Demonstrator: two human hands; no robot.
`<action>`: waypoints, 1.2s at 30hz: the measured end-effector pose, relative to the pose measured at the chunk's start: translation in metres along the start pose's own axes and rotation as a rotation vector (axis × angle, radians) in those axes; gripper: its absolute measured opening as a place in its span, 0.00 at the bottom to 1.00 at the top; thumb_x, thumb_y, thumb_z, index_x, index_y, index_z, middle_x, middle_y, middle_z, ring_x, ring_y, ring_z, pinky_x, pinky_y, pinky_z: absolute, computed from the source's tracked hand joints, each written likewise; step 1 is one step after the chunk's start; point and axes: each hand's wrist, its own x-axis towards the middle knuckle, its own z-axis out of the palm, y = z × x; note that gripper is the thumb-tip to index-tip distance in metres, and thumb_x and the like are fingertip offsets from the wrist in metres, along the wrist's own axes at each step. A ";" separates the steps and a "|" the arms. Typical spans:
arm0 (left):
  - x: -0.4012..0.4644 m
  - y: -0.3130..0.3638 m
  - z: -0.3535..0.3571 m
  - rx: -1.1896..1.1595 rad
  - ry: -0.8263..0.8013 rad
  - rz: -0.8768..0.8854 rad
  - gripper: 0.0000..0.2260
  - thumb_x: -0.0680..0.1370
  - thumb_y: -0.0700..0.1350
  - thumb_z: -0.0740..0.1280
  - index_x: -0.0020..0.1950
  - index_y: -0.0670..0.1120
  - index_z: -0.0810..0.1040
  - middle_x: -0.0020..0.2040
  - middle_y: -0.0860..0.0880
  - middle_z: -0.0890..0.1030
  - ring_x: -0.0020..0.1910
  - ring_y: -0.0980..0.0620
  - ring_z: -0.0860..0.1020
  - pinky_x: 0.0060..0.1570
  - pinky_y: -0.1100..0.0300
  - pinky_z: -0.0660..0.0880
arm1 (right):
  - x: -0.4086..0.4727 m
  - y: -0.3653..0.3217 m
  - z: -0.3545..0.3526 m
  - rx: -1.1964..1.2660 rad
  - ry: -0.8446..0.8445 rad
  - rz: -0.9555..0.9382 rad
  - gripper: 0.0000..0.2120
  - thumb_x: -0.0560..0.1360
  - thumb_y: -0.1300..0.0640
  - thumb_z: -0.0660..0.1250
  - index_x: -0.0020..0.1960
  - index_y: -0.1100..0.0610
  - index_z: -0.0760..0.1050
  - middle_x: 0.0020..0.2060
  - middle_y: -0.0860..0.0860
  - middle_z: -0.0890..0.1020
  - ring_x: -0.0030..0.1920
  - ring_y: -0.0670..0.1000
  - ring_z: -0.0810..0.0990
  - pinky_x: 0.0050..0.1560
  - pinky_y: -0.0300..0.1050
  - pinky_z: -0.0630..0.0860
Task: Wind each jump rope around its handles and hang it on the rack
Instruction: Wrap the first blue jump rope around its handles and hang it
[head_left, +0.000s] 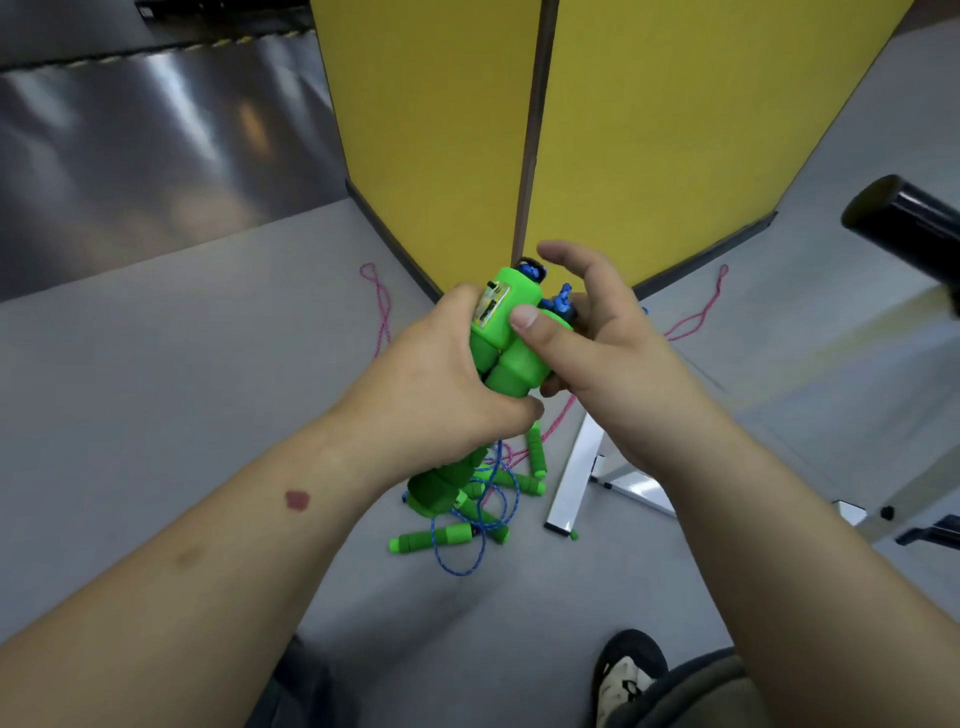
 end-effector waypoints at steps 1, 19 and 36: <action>-0.003 0.001 -0.002 0.020 -0.008 0.006 0.22 0.64 0.54 0.78 0.50 0.55 0.69 0.40 0.51 0.82 0.38 0.51 0.83 0.39 0.45 0.82 | -0.002 -0.003 0.001 -0.016 -0.011 -0.003 0.22 0.77 0.49 0.70 0.69 0.41 0.70 0.50 0.49 0.82 0.43 0.50 0.78 0.40 0.48 0.78; 0.008 -0.025 -0.026 0.066 -0.210 0.116 0.18 0.65 0.52 0.78 0.45 0.56 0.71 0.37 0.55 0.81 0.32 0.57 0.81 0.33 0.53 0.79 | -0.003 0.004 0.024 -0.319 0.006 -0.130 0.10 0.82 0.45 0.61 0.58 0.48 0.72 0.44 0.40 0.76 0.45 0.42 0.74 0.46 0.38 0.72; 0.052 -0.061 0.012 0.388 -0.119 0.170 0.36 0.65 0.69 0.71 0.69 0.63 0.64 0.52 0.58 0.75 0.47 0.52 0.77 0.44 0.51 0.77 | 0.043 0.051 0.018 -0.385 0.256 -0.049 0.10 0.84 0.45 0.58 0.48 0.48 0.72 0.33 0.42 0.73 0.33 0.41 0.71 0.34 0.37 0.69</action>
